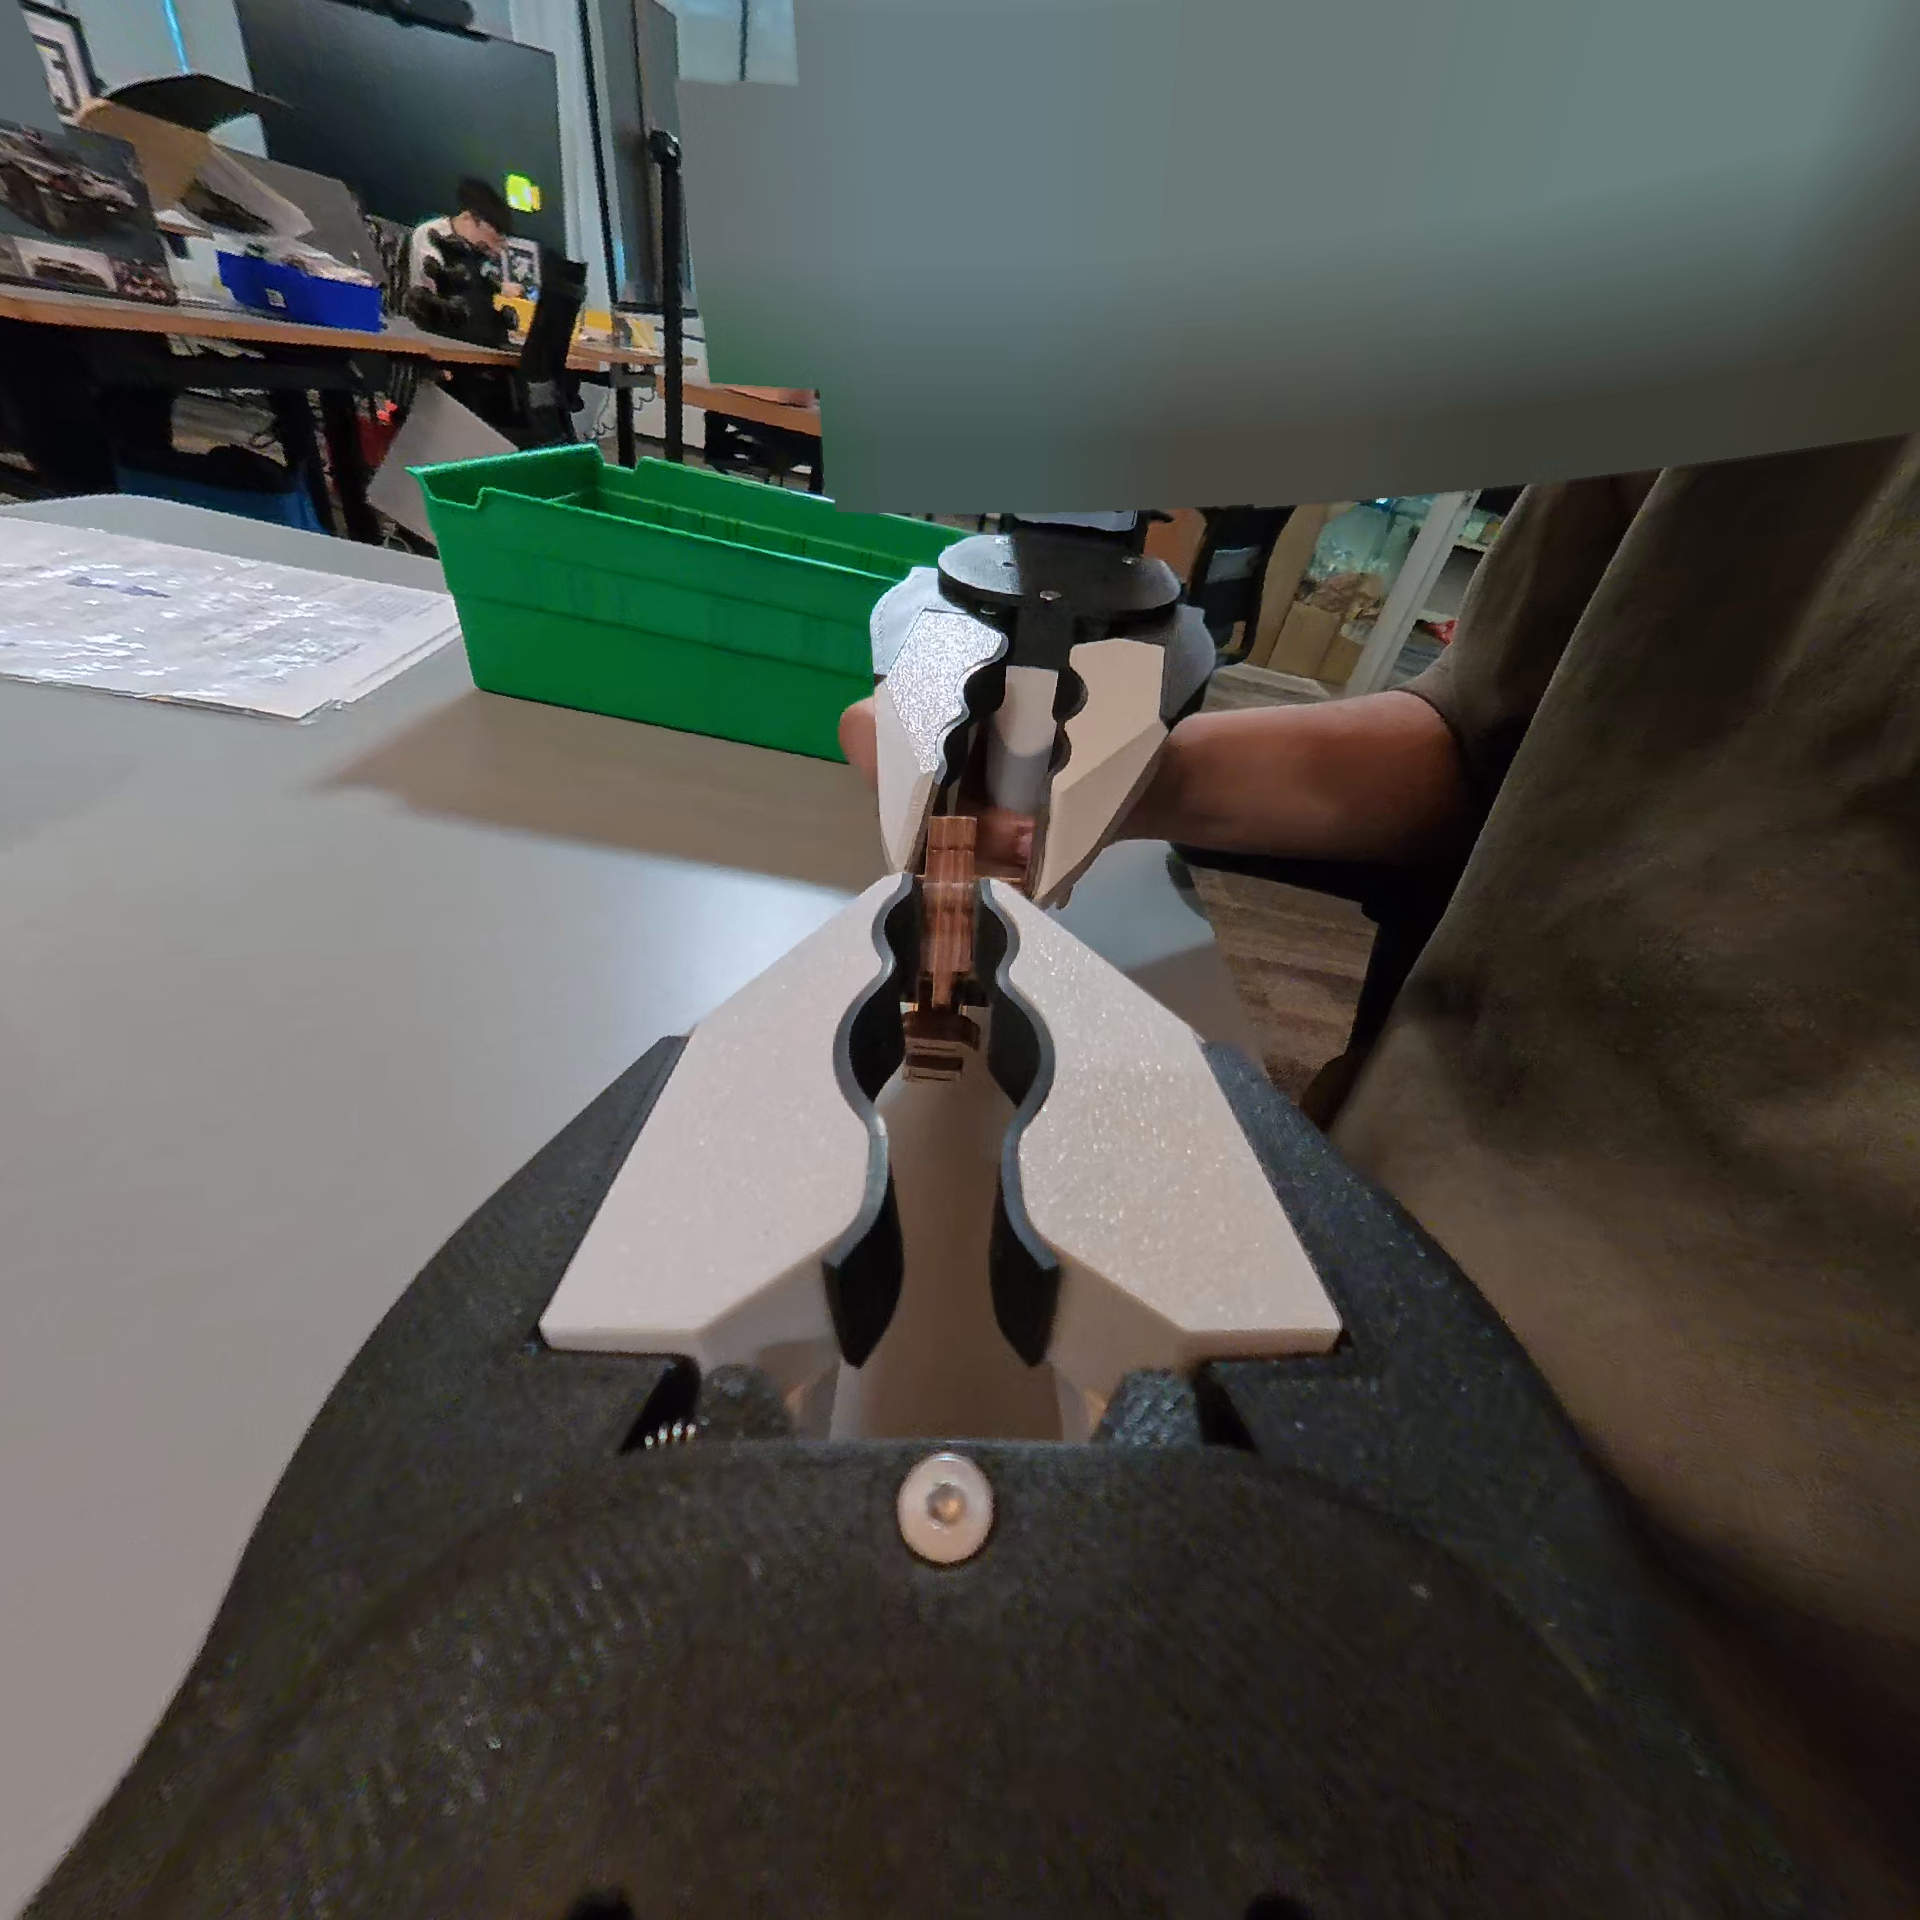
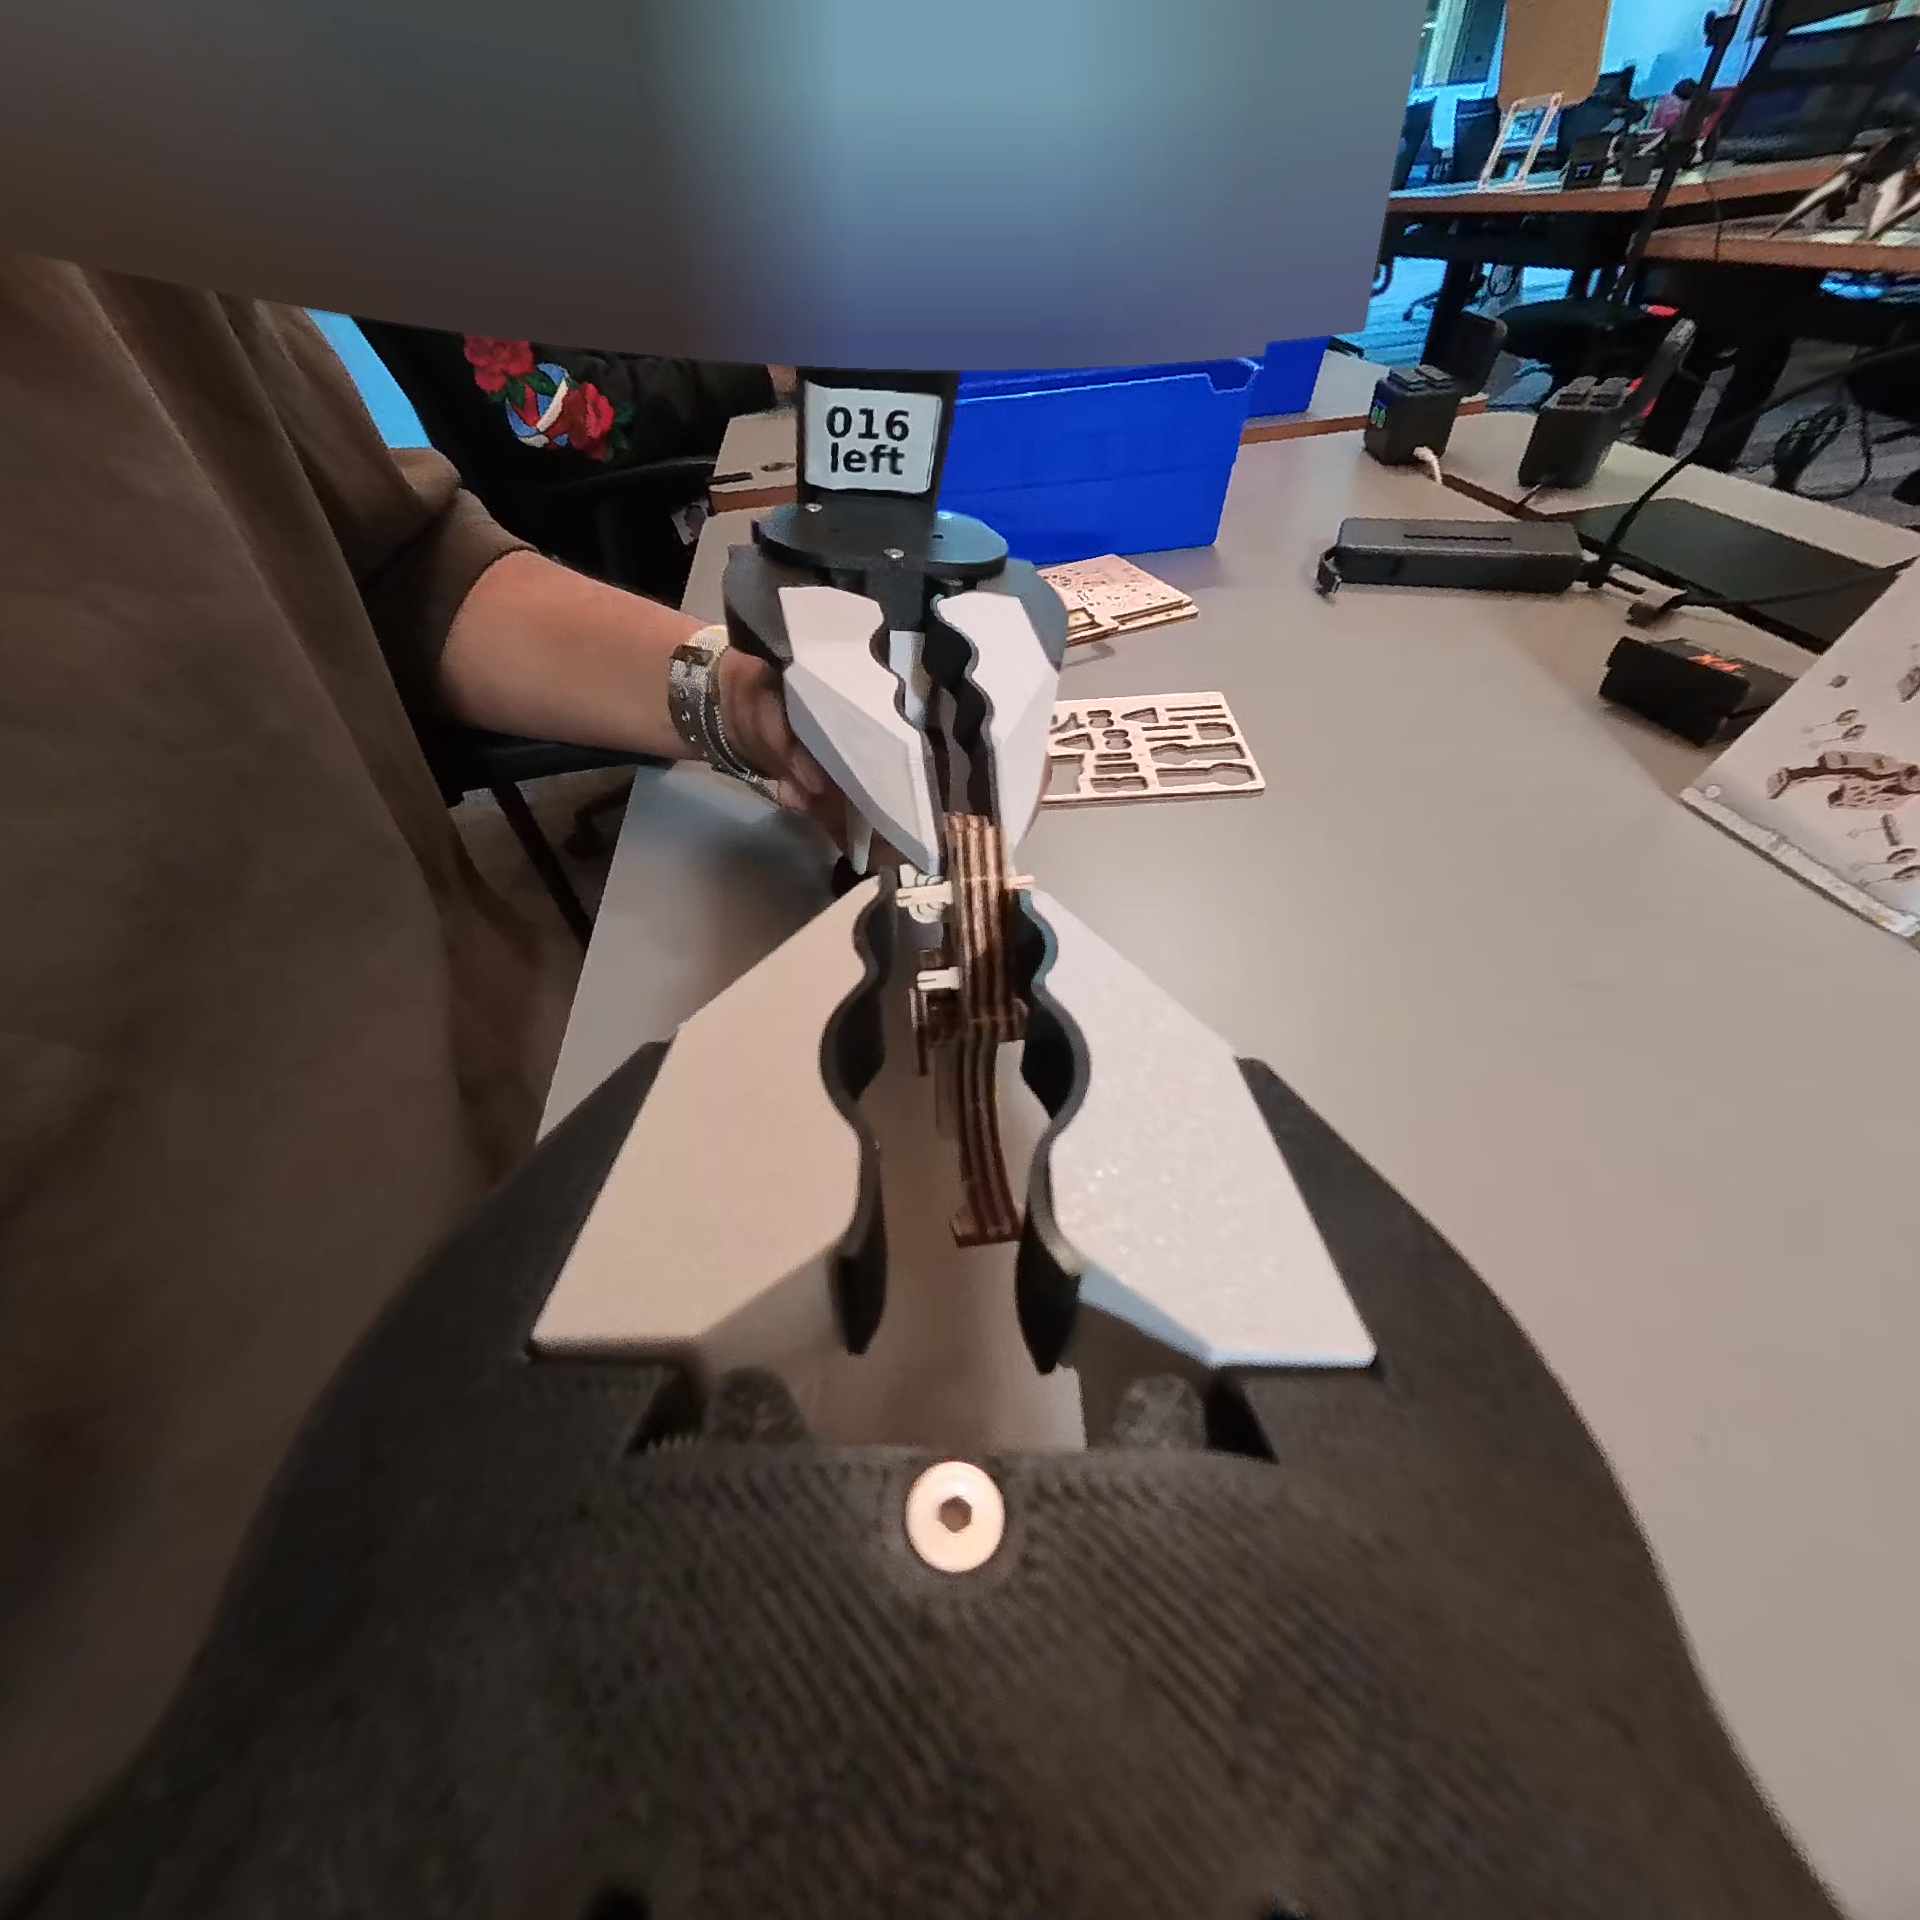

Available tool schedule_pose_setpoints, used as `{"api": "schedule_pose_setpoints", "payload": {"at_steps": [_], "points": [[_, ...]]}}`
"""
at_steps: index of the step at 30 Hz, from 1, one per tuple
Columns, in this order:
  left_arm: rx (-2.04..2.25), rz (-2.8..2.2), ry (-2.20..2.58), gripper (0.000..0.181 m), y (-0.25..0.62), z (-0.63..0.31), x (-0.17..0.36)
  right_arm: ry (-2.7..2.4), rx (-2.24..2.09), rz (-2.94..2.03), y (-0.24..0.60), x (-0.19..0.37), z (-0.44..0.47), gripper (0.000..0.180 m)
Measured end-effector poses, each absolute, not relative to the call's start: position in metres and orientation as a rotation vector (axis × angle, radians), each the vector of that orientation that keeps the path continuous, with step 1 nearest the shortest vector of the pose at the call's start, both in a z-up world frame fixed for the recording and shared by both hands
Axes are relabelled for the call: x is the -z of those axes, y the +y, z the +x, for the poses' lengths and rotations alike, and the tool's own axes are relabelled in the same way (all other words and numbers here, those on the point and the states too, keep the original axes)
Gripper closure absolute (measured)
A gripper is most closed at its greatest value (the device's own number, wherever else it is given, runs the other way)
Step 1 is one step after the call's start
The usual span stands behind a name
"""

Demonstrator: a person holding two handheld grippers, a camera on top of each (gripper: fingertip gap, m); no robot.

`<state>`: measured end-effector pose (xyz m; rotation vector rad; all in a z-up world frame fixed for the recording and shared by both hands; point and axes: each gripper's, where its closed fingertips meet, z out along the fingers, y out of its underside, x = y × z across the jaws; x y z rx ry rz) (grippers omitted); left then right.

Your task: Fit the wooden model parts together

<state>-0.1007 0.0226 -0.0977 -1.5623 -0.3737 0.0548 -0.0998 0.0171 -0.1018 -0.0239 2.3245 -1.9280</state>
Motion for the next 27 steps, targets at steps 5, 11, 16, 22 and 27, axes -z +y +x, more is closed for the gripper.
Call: {"api": "schedule_pose_setpoints", "payload": {"at_steps": [5,11,16,22,27], "points": [[-0.076,-1.581,-0.360,0.175,0.022,-0.102,0.100,2.303,1.989,-0.024,0.016,0.104,-0.102,0.158],[-0.015,-1.581,-0.359,0.175,0.020,-0.100,0.104,2.297,2.007,-0.058,0.015,0.107,-0.094,0.150],[0.051,-1.563,-0.352,0.175,0.020,-0.096,0.103,2.205,1.948,-0.021,0.017,0.105,-0.091,0.154],[0.062,-1.562,-0.344,0.175,0.022,-0.094,0.103,2.210,1.946,-0.026,0.019,0.105,-0.091,0.160],[0.047,-1.560,-0.357,0.175,0.023,-0.094,0.103,2.236,1.947,-0.050,0.020,0.105,-0.093,0.160]]}}
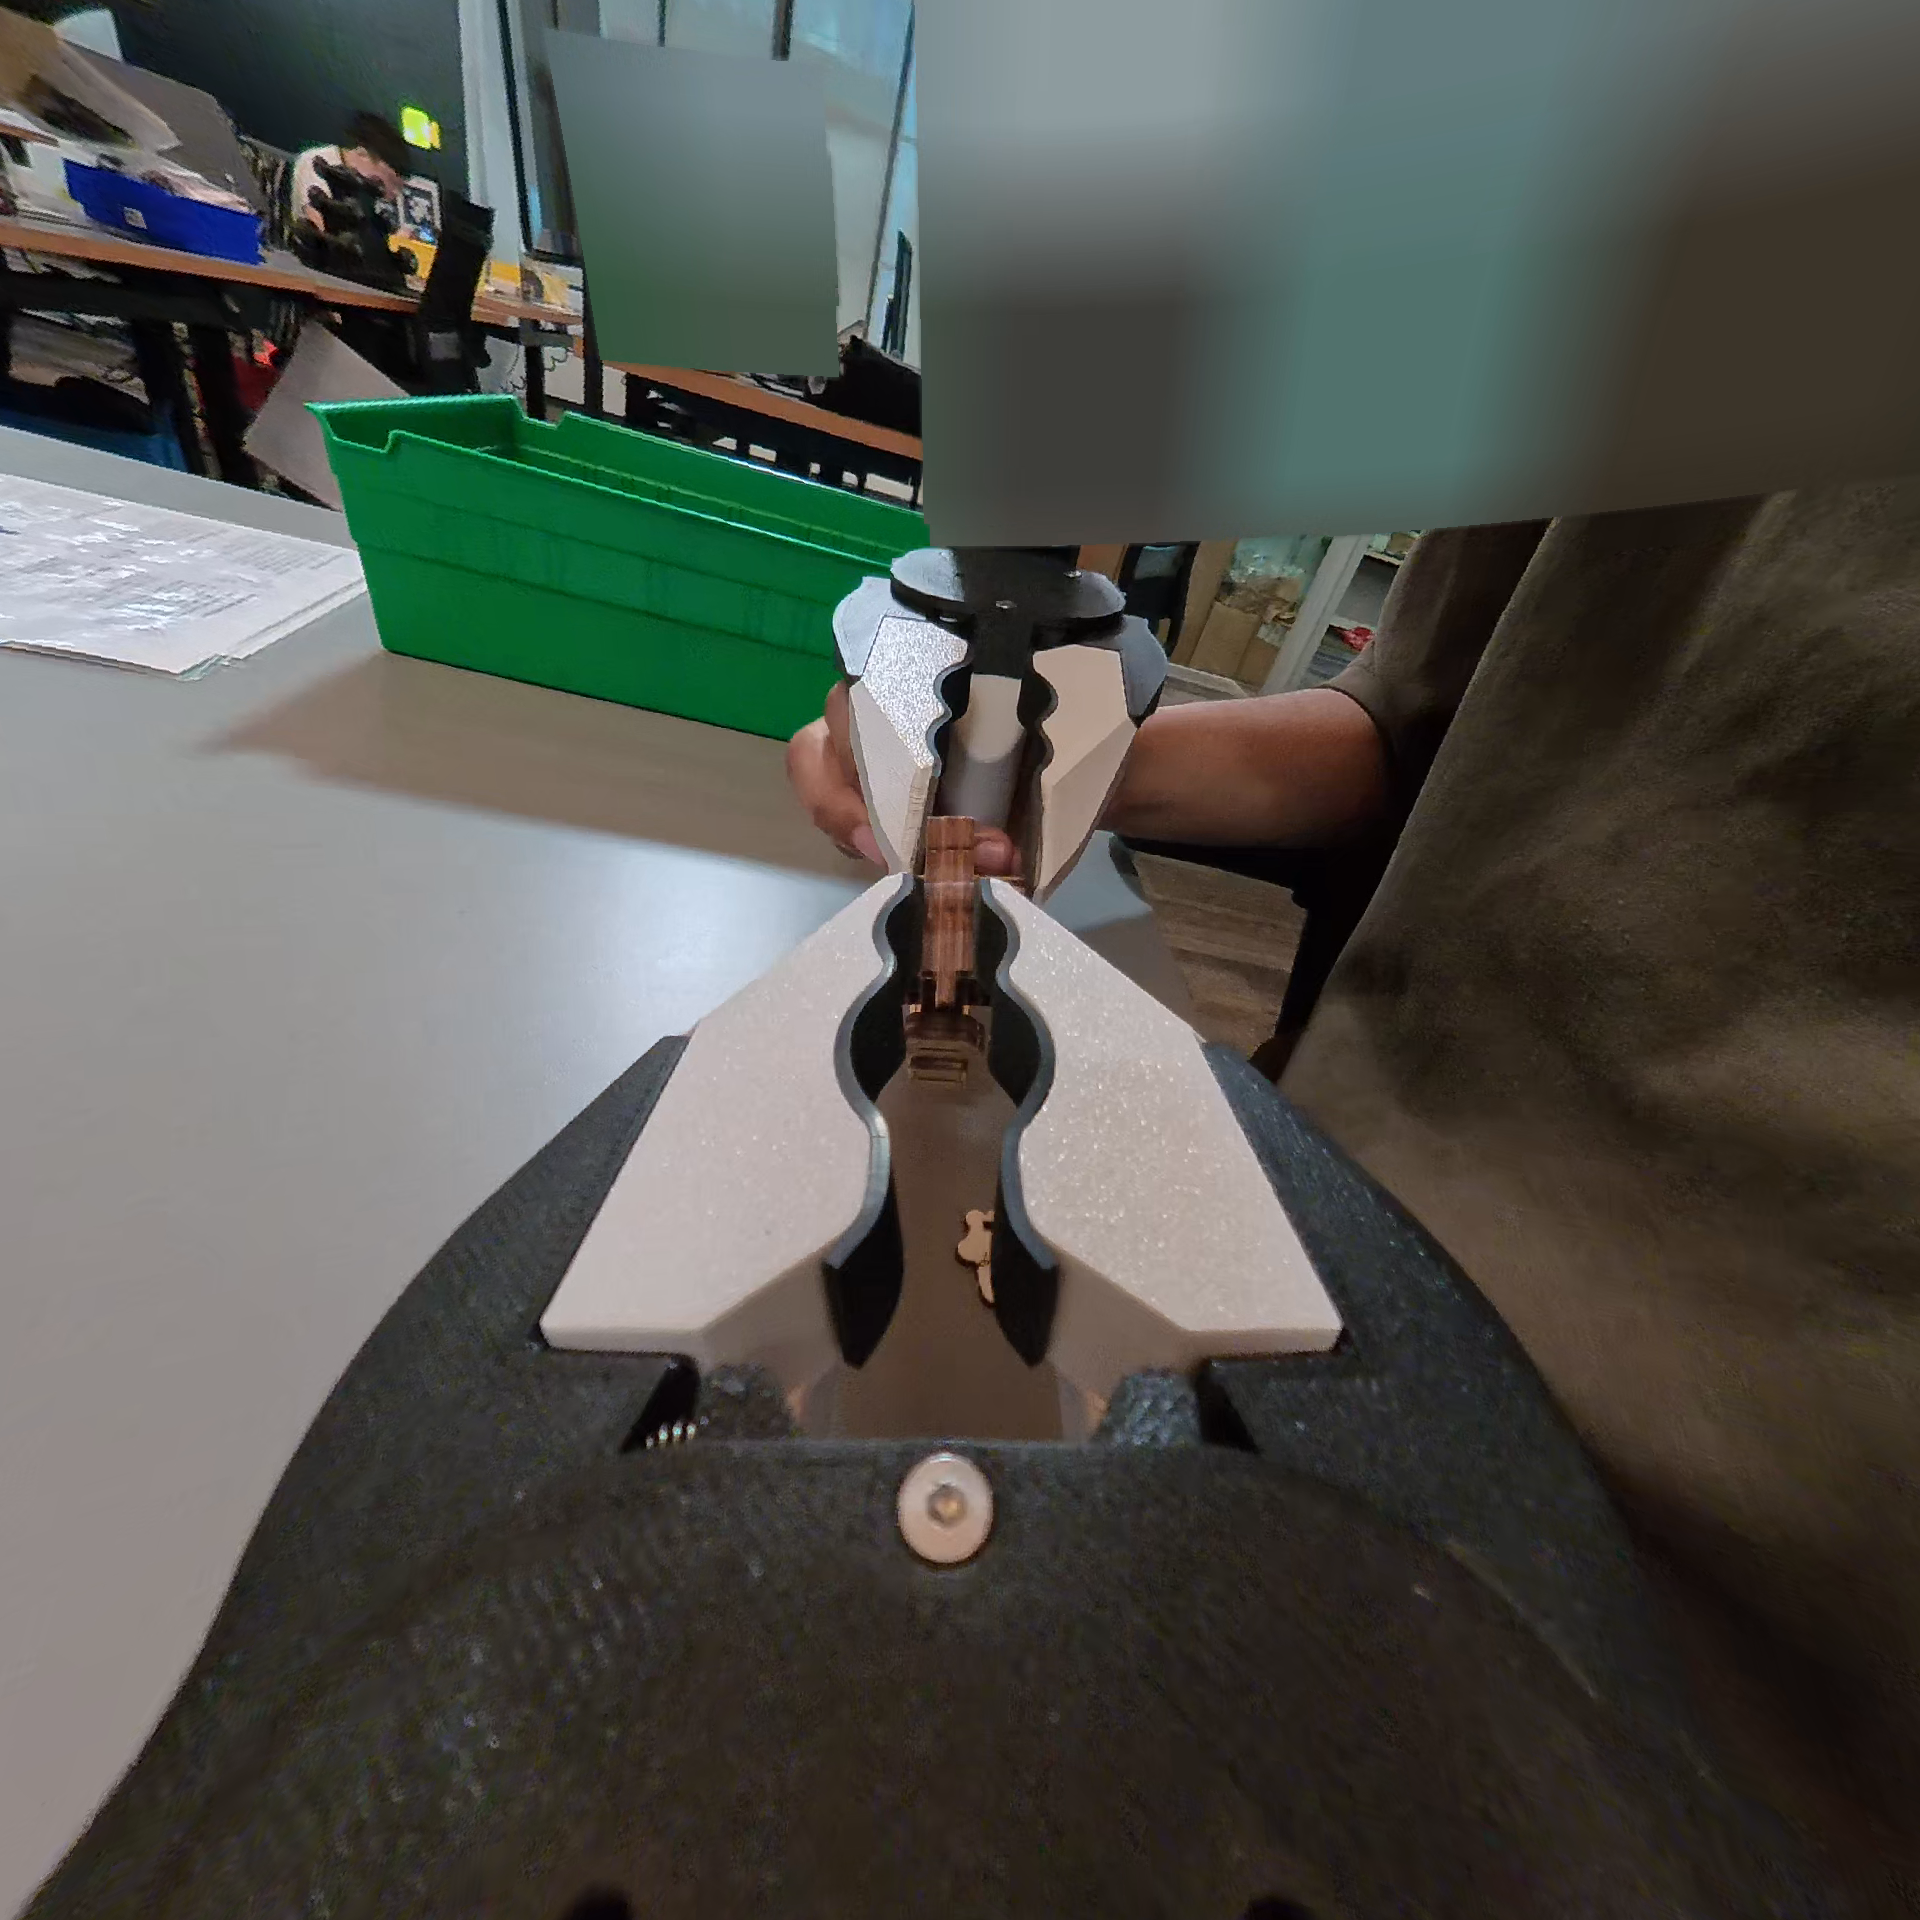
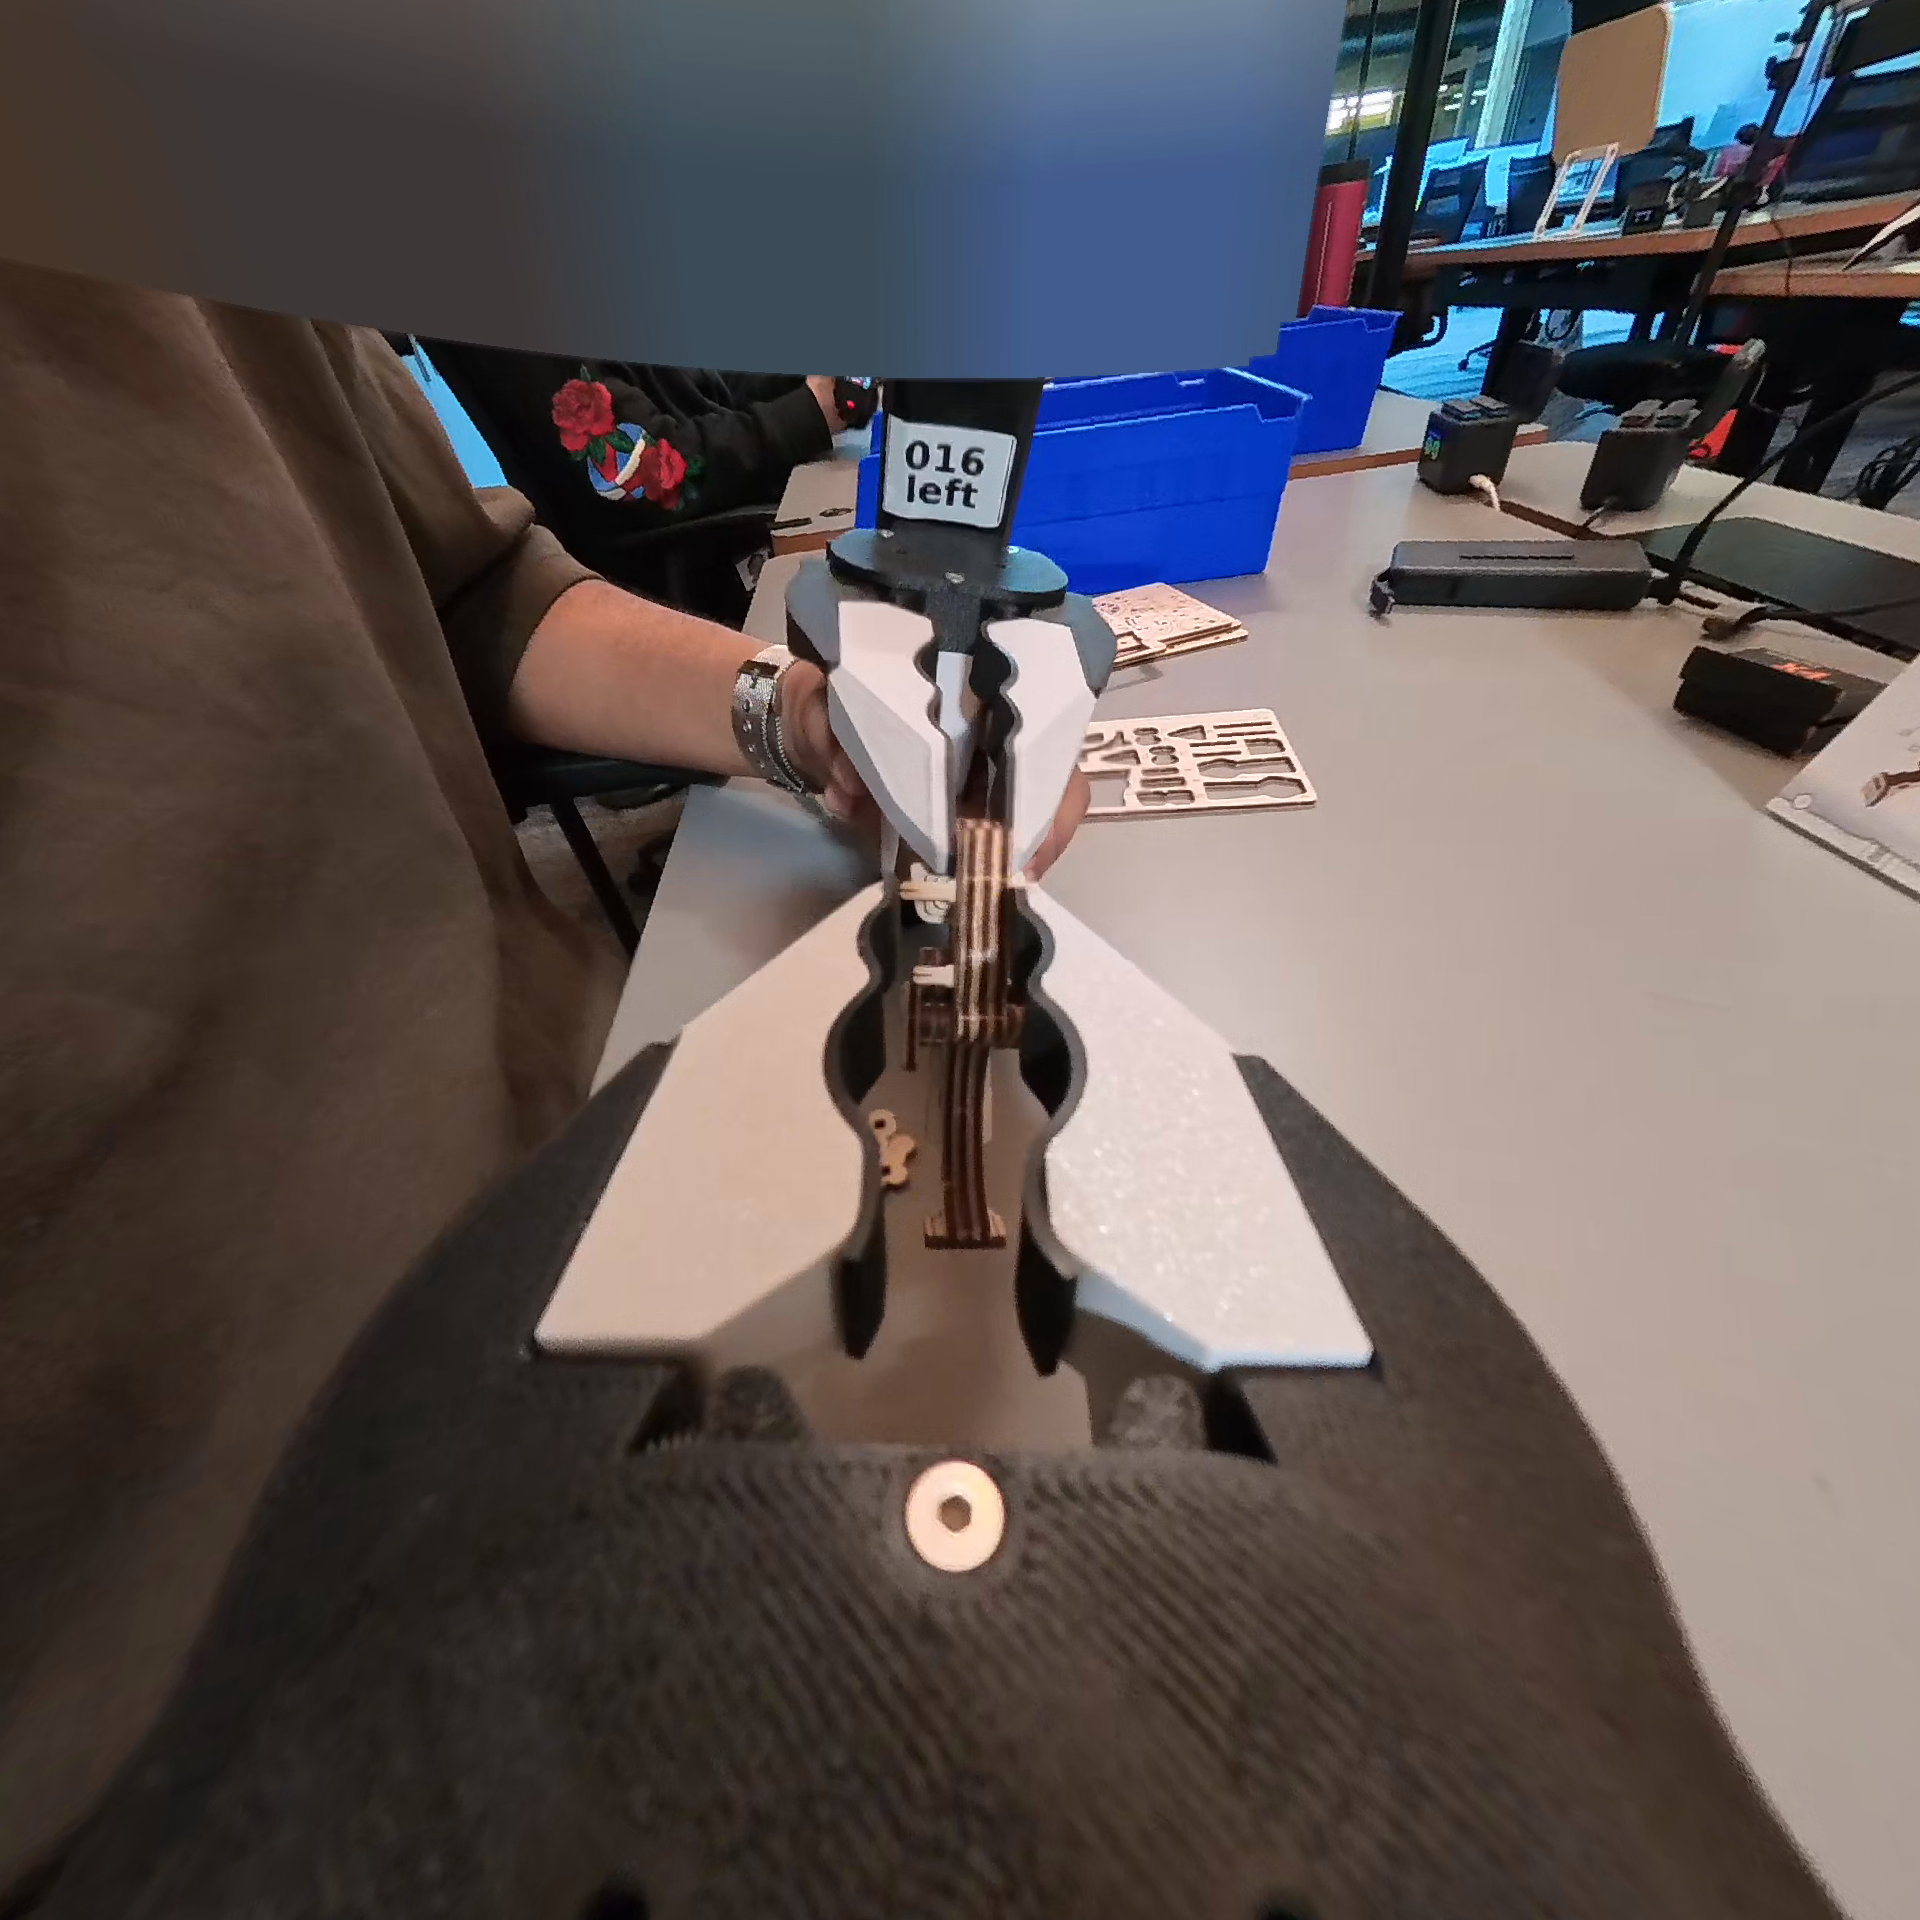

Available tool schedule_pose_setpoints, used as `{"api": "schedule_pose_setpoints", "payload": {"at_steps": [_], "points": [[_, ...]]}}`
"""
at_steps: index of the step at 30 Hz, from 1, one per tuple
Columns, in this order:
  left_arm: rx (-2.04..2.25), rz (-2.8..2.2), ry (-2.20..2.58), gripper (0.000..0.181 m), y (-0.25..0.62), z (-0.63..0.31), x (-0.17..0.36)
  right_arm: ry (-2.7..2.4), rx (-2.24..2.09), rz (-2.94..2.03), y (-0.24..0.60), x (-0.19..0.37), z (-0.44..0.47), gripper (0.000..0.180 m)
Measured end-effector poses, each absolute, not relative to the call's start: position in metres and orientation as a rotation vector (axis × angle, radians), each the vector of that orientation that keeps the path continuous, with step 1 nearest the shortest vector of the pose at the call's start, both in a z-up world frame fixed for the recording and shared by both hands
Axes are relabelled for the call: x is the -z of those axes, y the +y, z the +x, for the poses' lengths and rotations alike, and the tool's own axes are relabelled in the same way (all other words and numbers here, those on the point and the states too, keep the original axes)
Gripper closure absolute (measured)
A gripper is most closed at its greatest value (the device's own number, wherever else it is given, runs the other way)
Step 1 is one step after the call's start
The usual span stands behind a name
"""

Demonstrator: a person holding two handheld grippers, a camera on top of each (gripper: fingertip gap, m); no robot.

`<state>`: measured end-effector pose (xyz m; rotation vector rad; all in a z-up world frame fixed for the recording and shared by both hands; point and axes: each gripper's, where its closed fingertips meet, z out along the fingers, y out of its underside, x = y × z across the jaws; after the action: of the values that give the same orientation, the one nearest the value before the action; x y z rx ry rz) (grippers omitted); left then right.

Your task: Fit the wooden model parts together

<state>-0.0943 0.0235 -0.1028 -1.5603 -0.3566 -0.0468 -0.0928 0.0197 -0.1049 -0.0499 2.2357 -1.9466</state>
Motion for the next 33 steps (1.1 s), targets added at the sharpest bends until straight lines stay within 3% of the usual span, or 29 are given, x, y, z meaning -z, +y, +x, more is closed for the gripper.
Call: {"api": "schedule_pose_setpoints", "payload": {"at_steps": [14,28,33], "points": [[0.006,-1.562,-0.350,0.175,0.022,-0.096,0.099,2.239,1.906,-0.023,0.018,0.101,-0.095,0.161],[-0.147,-1.630,-0.236,0.175,0.022,-0.092,0.104,2.282,2.099,-0.141,0.015,0.100,-0.089,0.150],[-0.151,-1.600,-0.202,0.175,0.021,-0.089,0.099,2.314,2.197,-0.239,0.015,0.095,-0.086,0.154]]}}
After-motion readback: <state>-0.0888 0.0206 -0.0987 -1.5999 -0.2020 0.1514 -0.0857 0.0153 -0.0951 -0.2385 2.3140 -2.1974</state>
